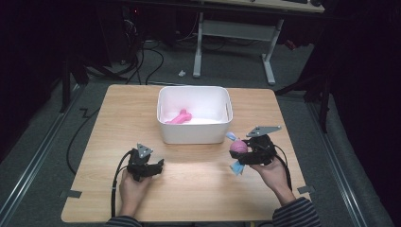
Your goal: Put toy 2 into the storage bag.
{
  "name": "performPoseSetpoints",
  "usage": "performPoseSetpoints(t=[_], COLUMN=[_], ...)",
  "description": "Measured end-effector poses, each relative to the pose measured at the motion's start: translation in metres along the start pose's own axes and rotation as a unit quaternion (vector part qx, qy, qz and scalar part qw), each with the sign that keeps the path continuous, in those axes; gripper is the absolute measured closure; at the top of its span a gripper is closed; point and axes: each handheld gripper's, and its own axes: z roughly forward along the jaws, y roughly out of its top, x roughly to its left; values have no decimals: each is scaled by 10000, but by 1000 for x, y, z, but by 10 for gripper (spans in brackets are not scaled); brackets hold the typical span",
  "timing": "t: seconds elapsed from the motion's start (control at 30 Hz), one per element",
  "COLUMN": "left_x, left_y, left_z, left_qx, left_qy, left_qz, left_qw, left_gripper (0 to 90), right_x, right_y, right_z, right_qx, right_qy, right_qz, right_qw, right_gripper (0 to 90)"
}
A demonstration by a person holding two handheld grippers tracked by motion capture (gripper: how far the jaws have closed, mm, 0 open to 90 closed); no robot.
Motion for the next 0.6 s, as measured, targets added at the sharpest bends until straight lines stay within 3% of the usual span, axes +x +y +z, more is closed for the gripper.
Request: performPoseSetpoints(t=[0.33,0.6], left_x=[0,0], left_y=[0,0], left_z=[0,0], left_qx=[-3,2], left_qy=[1,0], left_qz=[-4,3], left_qw=[10000,10000], left_gripper=[261,261], right_x=[-3,-8], right_y=[21,43], right_z=[-15,-20], right_qx=[-223,-352], right_qy=[-58,35], right_qz=[-180,-283], right_qw=[9996,9990], right_gripper=[334,335])
